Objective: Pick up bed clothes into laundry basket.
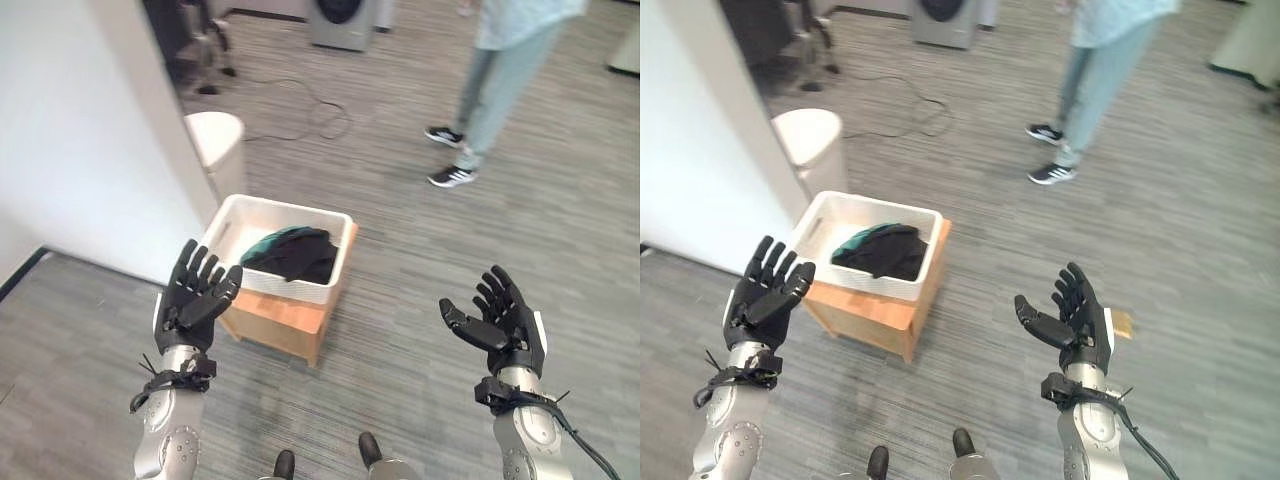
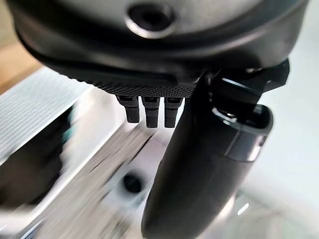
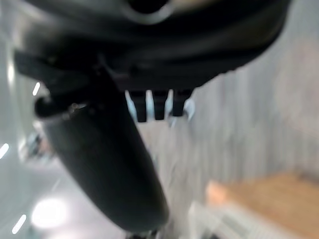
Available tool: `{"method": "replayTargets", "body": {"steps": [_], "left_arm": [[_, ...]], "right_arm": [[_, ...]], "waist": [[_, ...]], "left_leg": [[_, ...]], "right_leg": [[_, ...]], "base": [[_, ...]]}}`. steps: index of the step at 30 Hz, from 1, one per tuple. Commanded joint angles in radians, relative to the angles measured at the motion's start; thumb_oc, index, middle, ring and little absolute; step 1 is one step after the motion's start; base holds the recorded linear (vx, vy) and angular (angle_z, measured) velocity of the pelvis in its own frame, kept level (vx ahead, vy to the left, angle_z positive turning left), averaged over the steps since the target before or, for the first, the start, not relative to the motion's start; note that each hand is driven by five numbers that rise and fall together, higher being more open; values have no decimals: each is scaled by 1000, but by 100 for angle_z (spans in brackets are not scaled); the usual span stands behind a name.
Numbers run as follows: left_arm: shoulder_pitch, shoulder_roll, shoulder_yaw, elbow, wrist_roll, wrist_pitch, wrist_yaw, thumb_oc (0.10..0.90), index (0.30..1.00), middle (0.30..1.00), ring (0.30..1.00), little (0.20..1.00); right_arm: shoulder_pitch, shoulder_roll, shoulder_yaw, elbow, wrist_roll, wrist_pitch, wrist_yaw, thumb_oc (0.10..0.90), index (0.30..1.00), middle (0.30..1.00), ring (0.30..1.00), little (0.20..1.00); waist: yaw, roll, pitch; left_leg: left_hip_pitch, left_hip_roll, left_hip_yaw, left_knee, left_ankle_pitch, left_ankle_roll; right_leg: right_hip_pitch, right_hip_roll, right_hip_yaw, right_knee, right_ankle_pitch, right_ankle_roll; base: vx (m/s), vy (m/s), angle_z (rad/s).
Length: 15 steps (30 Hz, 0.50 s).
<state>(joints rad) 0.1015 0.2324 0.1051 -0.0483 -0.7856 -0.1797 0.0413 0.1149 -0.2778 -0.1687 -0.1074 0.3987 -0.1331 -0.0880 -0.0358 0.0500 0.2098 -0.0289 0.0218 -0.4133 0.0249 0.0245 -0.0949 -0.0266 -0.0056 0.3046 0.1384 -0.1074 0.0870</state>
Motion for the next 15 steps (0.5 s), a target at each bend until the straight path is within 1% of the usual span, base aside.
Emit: {"method": "replayTargets", "body": {"steps": [1,2,3,4,5,6,7,8,9,10,11,12,13,14,15], "left_arm": [[-7,112,73,-96,-14,-123,-17,800,900,900,900,900],[6,93,74,-90,-24,-119,-18,800,900,900,900,900],[5,92,74,-91,-24,-119,-18,800,900,900,900,900],[38,58,88,-75,-45,-119,-25,800,900,900,900,900],[75,24,106,-75,-70,-110,-36,800,900,900,900,900],[114,8,120,-69,-65,-91,-41,800,900,900,900,900],[141,6,134,-59,-53,-82,-38,800,900,900,900,900],[155,15,147,-52,-33,-77,-30,800,900,900,900,900],[155,25,159,-55,-25,-79,-26,800,900,900,900,900],[146,34,165,-58,-25,-83,-21,800,900,900,900,900],[138,42,168,-55,-24,-84,-21,800,900,900,900,900],[138,41,167,-72,-18,-79,-22,800,900,900,900,900],[138,34,169,-97,-12,-76,-26,800,900,900,900,900],[142,18,171,-110,-13,-71,-31,800,900,900,900,900],[139,-1,167,-117,-25,-71,-44,800,900,900,900,900]], "right_arm": [[-94,-37,8,-138,106,-150,63,800,900,900,900,900],[-98,-45,21,-135,127,-154,80,800,900,900,900,900],[-100,-46,20,-133,129,-155,81,800,900,900,900,900],[-149,-95,65,-131,85,-147,76,800,900,900,900,900],[-155,-106,66,-158,110,-128,96,800,900,900,900,900],[-150,-108,63,-177,134,-122,111,800,900,900,900,900],[-152,-102,70,-188,161,-123,122,800,900,900,900,900],[-147,-94,80,-193,177,-122,133,800,900,900,900,900],[-137,-90,86,-188,170,-124,125,800,900,900,900,900],[-127,-88,91,-188,167,-127,119,800,900,900,900,900],[-117,-85,95,-178,170,-130,108,800,900,900,900,900],[-103,-85,96,-169,173,-124,101,800,900,900,900,900],[-85,-89,97,-156,171,-115,96,800,900,900,900,900],[-79,-90,95,-151,168,-110,99,800,900,900,900,900],[-70,-91,84,-139,170,-106,106,800,900,900,900,900]], "waist": [[78,-57,-73],[113,-56,-47],[108,-52,-48],[161,-69,-10],[189,-98,15],[197,-135,26],[217,-180,38],[243,-218,49],[249,-238,49],[246,-256,46],[242,-268,37],[238,-274,29],[245,-272,29],[249,-258,23],[253,-244,14]], "left_leg": [[-165,-53,-12,39,88,-37],[-226,-61,-43,68,144,-65],[-231,-59,-51,68,149,-68],[-261,-66,-106,116,161,-68],[-265,-42,-94,242,172,-47],[-309,-22,-58,375,164,-10],[-357,-1,-62,513,165,19],[-402,4,-78,638,162,25],[-419,14,-86,689,170,20],[-417,49,-82,735,183,20],[-395,93,-76,763,181,24],[-389,112,-77,785,186,18],[-383,100,-49,882,170,6],[-360,97,-46,881,168,5],[-332,100,-30,852,165,0]], "right_leg": [[72,-25,45,14,-119,-1],[89,-14,20,4,-130,-18],[86,-11,15,2,-125,-17],[80,5,-8,36,-132,-38],[68,-13,-20,43,-116,-40],[60,-46,-38,37,-104,-41],[54,-84,-55,29,-93,-44],[48,-116,-76,21,-83,-49],[42,-131,-102,14,-76,-53],[29,-145,-131,8,-64,-58],[18,-158,-161,1,-60,-59],[11,-170,-202,-8,-58,-60],[3,-184,-251,-4,-58,-65],[0,-186,-290,-2,-60,-62],[0,-191,-346,-8,-62,-59]], "base": [[-366,-396,126],[-276,-276,132],[-394,-351,191],[-466,-268,187],[-631,-290,160],[-544,-168,98],[-452,-199,46],[-364,-231,76],[-359,-192,117],[-343,-116,176],[-344,-110,182],[-325,-164,156],[-287,-158,116],[-270,-138,155],[-163,-51,214]]}}
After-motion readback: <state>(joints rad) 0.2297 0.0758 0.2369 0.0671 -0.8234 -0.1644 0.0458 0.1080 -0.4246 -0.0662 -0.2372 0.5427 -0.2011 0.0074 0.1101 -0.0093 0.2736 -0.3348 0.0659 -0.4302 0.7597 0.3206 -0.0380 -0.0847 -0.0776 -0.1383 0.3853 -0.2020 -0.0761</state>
